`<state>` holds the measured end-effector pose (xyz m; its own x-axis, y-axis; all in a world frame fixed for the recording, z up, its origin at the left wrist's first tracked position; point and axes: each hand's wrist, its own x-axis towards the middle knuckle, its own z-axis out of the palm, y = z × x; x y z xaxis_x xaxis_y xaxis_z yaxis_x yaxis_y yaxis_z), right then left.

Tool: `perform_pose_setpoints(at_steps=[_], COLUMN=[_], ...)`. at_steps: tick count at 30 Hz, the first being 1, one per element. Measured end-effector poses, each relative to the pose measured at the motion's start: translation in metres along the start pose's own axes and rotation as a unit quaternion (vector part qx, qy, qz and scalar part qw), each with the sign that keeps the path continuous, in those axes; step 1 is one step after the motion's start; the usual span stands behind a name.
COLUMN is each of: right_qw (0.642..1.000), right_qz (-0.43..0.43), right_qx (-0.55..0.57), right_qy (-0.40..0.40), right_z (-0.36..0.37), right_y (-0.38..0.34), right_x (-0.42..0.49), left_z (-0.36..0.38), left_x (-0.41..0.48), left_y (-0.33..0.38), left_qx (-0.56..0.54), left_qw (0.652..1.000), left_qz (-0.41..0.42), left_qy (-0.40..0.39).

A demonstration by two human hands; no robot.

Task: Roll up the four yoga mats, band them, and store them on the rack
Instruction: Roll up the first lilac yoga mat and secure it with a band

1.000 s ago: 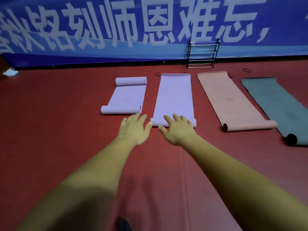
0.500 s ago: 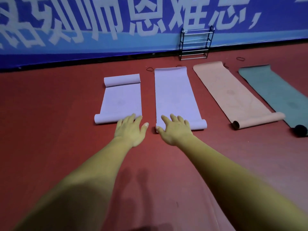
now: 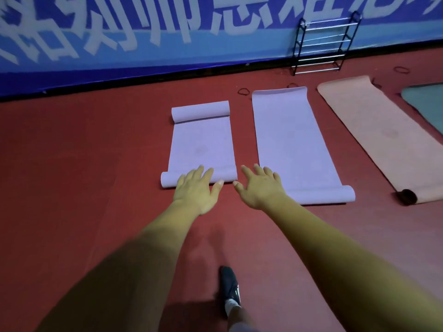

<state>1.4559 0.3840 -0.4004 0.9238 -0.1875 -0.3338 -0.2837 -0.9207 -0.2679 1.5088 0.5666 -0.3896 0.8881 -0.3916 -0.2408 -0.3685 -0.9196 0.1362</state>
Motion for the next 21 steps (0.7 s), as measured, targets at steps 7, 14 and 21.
perform_pose_setpoints(at_steps=[7, 14, 21], right_qw=[0.998, 0.995, 0.992], right_qz=[0.02, 0.04, 0.075], right_qx=[0.008, 0.016, 0.011], right_qy=[-0.061, -0.089, -0.1], right_z=[0.006, 0.034, 0.122], right_y=[-0.064, -0.119, -0.149], right_x=[0.138, 0.236, 0.326], left_z=[-0.017, 0.002, 0.081], left_x=[0.125, 0.229, 0.315], left_y=[-0.088, -0.168, -0.254], left_qx=[-0.009, -0.05, -0.037], left_qw=[0.999, 0.997, 0.997], left_qz=[-0.011, -0.015, 0.009], left_qy=[-0.03, -0.05, -0.067])
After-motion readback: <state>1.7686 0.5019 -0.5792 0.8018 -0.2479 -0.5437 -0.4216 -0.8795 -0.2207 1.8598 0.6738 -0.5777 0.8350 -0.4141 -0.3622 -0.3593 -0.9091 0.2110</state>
